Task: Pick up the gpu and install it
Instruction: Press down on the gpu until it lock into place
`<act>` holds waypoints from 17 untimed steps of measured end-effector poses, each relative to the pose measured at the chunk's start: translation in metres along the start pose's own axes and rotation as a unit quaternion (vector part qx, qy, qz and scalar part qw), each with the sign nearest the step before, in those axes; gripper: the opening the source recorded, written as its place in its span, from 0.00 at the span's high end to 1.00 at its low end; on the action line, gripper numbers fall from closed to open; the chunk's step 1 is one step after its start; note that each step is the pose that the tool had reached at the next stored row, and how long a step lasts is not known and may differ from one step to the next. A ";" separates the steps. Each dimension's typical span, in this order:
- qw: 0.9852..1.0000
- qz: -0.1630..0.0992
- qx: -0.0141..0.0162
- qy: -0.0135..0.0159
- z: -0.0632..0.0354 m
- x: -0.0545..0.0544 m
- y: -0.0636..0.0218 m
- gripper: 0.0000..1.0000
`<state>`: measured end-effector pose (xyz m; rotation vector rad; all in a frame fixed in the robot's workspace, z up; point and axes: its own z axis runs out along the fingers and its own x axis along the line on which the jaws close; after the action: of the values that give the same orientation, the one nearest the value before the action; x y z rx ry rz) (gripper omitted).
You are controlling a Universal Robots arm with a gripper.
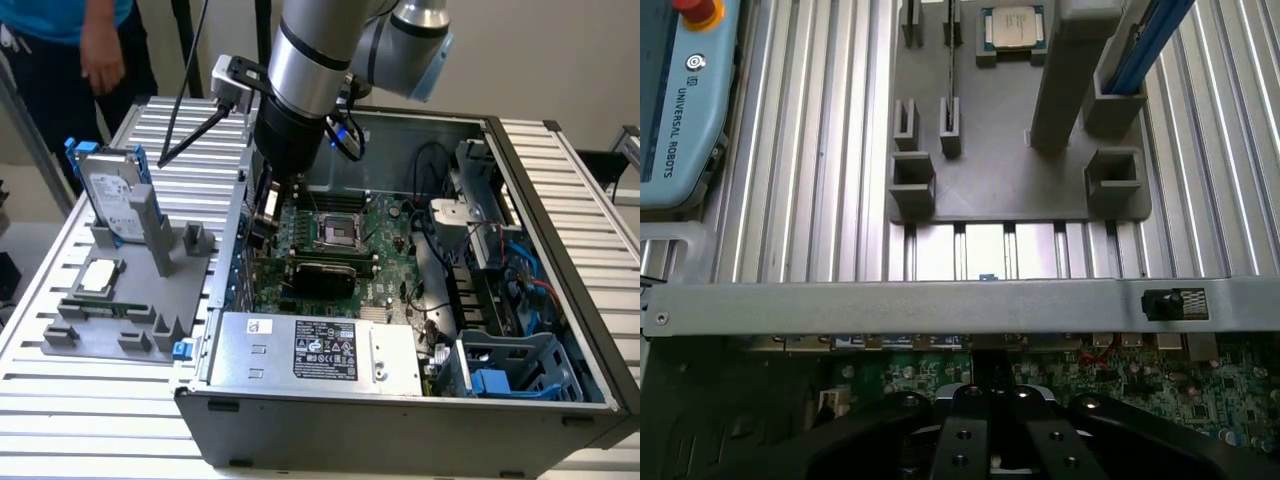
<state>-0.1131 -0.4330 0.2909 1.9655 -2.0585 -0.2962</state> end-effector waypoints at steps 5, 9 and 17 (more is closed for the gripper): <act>1.000 0.000 0.000 0.000 0.0002 -0.001 0.0005 0.89; 1.000 0.000 -0.001 0.000 0.0004 -0.001 0.0013 0.89; 1.000 0.000 -0.001 0.001 0.0008 -0.001 0.0024 0.89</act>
<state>-0.1156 -0.4320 0.2909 1.9629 -2.0572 -0.2965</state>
